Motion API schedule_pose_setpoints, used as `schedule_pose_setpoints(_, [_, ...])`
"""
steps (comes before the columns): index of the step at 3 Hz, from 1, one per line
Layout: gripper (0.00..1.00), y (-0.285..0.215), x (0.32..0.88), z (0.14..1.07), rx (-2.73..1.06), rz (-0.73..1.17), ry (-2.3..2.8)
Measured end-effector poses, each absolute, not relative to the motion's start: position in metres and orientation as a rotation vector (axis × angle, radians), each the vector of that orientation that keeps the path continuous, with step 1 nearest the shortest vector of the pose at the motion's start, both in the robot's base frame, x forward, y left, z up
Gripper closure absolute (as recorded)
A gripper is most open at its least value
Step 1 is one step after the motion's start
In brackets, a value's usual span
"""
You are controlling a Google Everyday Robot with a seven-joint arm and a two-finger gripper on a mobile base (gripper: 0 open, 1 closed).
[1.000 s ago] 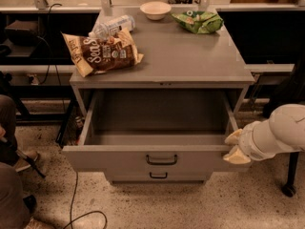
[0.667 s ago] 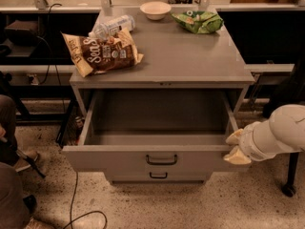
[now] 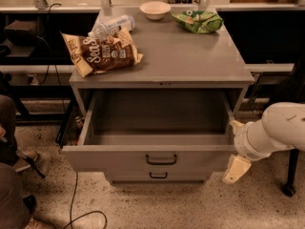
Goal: Open top drawer
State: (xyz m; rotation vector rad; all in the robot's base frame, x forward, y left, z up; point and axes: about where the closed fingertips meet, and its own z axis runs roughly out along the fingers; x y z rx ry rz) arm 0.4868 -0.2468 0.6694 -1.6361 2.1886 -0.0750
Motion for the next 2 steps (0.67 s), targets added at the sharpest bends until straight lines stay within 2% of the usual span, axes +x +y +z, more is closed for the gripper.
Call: schedule_pose_setpoints(2, [0.0, -0.205, 0.472, 0.658, -1.916, 0.019, 2.057])
